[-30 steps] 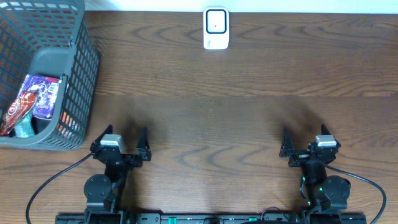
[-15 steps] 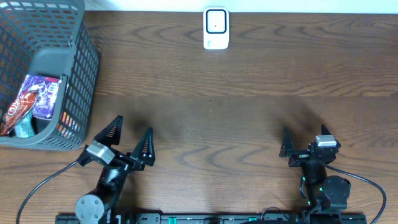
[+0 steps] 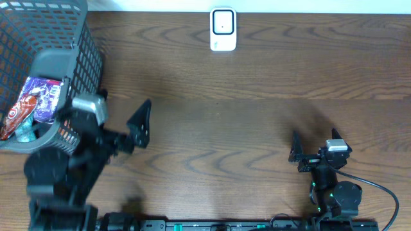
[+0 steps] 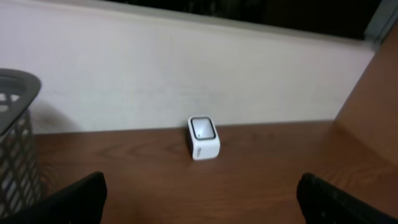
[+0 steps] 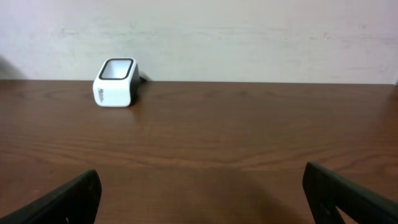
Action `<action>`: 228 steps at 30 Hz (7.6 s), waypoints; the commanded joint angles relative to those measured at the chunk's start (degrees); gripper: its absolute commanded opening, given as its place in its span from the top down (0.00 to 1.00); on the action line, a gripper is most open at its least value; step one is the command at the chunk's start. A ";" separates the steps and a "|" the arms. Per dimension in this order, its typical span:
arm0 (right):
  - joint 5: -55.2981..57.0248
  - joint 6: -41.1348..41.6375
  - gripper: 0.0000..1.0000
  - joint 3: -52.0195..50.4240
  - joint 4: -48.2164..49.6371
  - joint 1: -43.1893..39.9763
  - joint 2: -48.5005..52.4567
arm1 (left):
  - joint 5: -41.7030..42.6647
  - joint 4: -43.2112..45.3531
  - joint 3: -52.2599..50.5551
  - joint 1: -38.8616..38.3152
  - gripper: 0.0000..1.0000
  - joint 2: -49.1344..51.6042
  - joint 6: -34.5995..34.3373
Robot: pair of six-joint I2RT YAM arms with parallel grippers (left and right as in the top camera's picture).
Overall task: Scan the item barcode
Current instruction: 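Reach the left gripper into the grey basket toward the purple box, then grasp the purple snack box in the basket with the left gripper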
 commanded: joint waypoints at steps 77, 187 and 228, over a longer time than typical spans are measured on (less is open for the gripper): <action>-0.35 -0.81 0.01 -0.11 -0.15 0.52 -0.31 | -37.22 -7.87 26.40 36.81 0.35 74.23 28.98; -0.35 -0.81 0.00 -0.11 -0.15 0.52 -0.31 | -26.53 -13.77 27.91 32.79 0.14 71.25 10.25; -0.35 -0.81 0.01 -0.11 -0.15 0.52 -0.31 | -19.39 -14.03 26.62 28.92 0.28 80.48 27.12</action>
